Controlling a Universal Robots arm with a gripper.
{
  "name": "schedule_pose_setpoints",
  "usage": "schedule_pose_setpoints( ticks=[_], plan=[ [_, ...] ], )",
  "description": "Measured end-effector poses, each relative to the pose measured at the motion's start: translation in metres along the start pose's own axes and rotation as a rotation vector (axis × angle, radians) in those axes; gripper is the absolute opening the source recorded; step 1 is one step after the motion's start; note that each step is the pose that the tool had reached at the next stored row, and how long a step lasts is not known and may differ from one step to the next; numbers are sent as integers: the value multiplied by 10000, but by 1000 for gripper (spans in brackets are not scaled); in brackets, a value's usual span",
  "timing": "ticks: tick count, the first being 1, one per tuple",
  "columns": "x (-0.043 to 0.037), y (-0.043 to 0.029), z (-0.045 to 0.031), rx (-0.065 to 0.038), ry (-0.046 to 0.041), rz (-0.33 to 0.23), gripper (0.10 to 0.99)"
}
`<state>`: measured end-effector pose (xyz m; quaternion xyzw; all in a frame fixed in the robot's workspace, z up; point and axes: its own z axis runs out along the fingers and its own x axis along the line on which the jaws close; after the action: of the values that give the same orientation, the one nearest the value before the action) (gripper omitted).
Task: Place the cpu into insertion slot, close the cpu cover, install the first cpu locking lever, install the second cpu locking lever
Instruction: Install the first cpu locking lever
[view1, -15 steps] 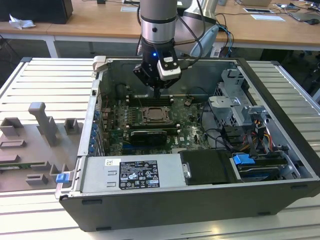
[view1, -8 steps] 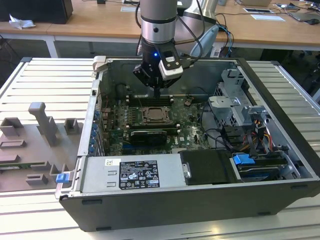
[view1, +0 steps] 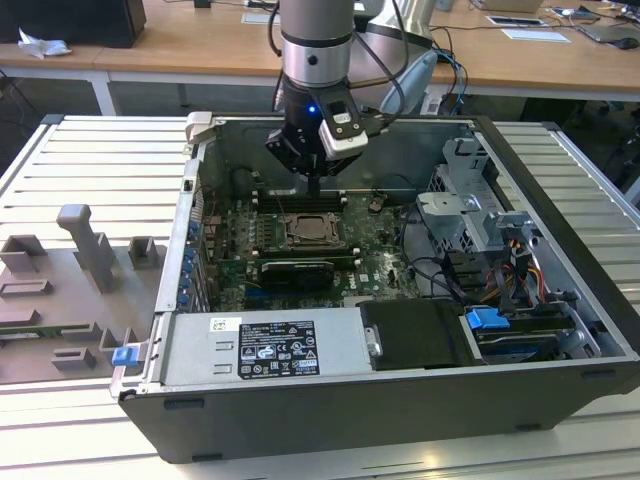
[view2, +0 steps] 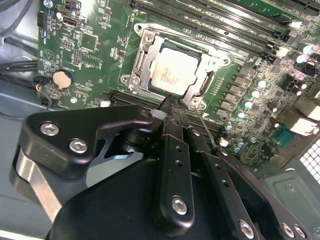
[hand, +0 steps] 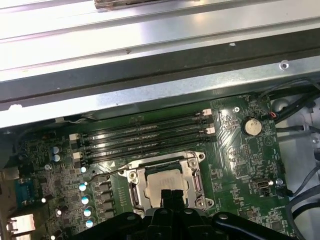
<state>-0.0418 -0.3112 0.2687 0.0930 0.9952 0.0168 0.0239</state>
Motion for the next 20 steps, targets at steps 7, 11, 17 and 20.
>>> schedule_pose_setpoints(
  ticks=[7, 11, 17, 20],
  plan=[
    [93, -17, 0, -29, 24, -637, 106],
    [93, -18, 5, -68, 56, -1494, 106],
    [272, -52, 1, -82, 69, -1833, 106],
    [385, -73, -4, -83, 69, -1833, 106]
  ],
)
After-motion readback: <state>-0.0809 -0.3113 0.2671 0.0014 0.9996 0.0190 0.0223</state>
